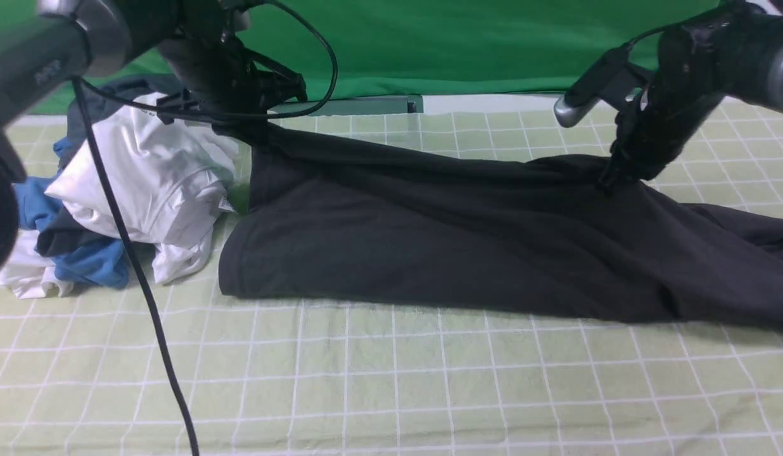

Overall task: Fold a long-sleeved shirt over a green coffee tablecloth.
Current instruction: 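Fold the black garment in half by bringing its near edge over to the far edge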

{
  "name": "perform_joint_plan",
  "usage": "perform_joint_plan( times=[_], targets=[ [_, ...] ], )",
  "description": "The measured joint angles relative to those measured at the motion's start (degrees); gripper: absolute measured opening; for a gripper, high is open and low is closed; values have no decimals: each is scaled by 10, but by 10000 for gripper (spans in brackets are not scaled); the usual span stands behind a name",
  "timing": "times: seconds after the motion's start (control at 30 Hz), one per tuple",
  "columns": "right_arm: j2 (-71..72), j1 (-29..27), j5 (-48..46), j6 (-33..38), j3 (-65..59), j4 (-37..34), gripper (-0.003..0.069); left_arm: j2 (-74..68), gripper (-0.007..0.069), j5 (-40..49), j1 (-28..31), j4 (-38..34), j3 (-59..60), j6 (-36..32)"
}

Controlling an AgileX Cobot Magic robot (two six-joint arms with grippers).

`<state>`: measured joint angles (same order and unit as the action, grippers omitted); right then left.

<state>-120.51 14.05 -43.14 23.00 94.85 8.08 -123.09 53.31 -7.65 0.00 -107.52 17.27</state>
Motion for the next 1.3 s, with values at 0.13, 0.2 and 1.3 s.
perform_joint_plan(
  times=[0.13, 0.2, 1.3],
  targets=[
    [-22, -1, 22, 0, 18, 0, 21, -19, 20, -7, 4, 0, -4, 0],
    [-30, -2, 36, 0, 18, 0, 21, -25, 32, -14, 4, 0, -4, 0],
    [132, -5, -107, -85, 23, -20, 5, -90, 3, 35, -151, -138, -118, -135]
  ],
)
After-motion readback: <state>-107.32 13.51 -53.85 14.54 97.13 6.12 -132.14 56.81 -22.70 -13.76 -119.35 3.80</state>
